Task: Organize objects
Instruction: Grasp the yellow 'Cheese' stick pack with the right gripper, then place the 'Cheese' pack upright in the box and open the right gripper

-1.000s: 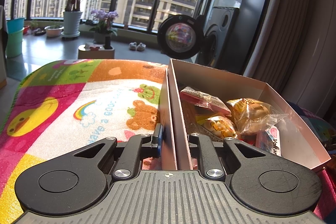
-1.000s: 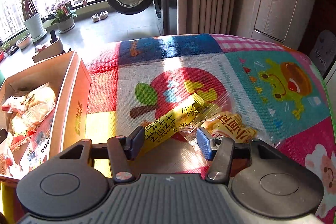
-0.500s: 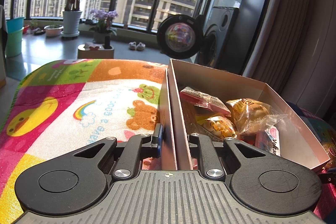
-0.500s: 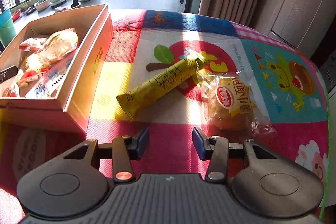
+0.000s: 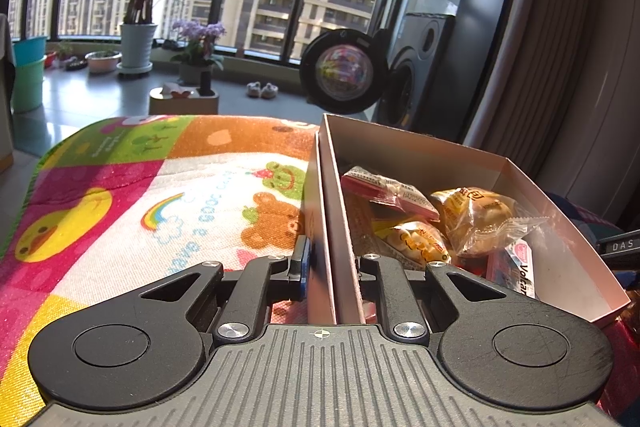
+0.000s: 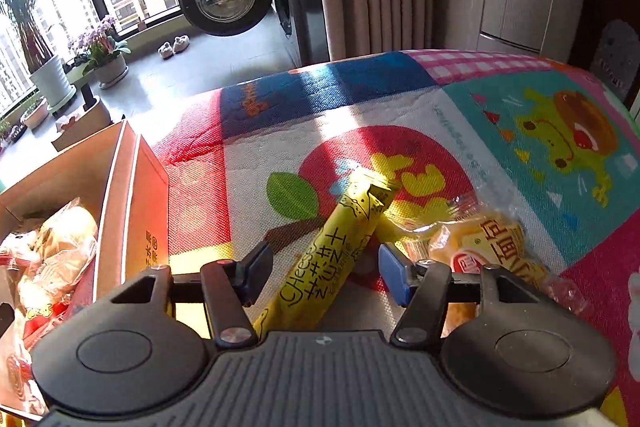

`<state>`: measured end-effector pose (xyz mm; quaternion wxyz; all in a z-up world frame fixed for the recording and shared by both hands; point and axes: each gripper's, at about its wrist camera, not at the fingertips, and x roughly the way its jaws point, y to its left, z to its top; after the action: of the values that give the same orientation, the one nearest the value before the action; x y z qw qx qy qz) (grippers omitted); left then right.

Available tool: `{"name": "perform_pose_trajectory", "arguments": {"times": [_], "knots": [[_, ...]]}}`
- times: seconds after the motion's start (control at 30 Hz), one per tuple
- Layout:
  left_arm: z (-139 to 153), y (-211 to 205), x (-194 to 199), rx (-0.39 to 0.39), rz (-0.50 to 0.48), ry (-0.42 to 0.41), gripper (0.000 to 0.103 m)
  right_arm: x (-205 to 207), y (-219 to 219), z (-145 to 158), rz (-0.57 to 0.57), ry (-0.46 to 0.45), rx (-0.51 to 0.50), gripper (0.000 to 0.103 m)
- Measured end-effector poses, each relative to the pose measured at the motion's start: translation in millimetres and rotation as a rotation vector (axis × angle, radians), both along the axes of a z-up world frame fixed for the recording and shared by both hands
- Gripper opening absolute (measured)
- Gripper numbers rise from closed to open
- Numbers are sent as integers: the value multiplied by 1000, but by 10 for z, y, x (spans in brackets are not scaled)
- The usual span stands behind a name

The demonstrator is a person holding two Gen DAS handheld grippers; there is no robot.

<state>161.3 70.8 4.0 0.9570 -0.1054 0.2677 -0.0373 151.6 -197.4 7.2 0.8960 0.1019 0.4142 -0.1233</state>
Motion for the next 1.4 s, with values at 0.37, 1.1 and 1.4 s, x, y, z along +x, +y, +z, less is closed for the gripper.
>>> {"name": "perform_pose_trajectory", "arguments": {"times": [0.37, 1.1, 1.4], "knots": [[5, 6, 3, -7, -3, 2, 17, -732, 322, 89, 230, 102, -105, 22], [0, 14, -4, -9, -3, 2, 17, -1177, 1001, 1642, 402, -161, -28, 22], [-6, 14, -3, -10, -4, 2, 17, -147, 1192, 1034, 322, -35, -92, 22]]}}
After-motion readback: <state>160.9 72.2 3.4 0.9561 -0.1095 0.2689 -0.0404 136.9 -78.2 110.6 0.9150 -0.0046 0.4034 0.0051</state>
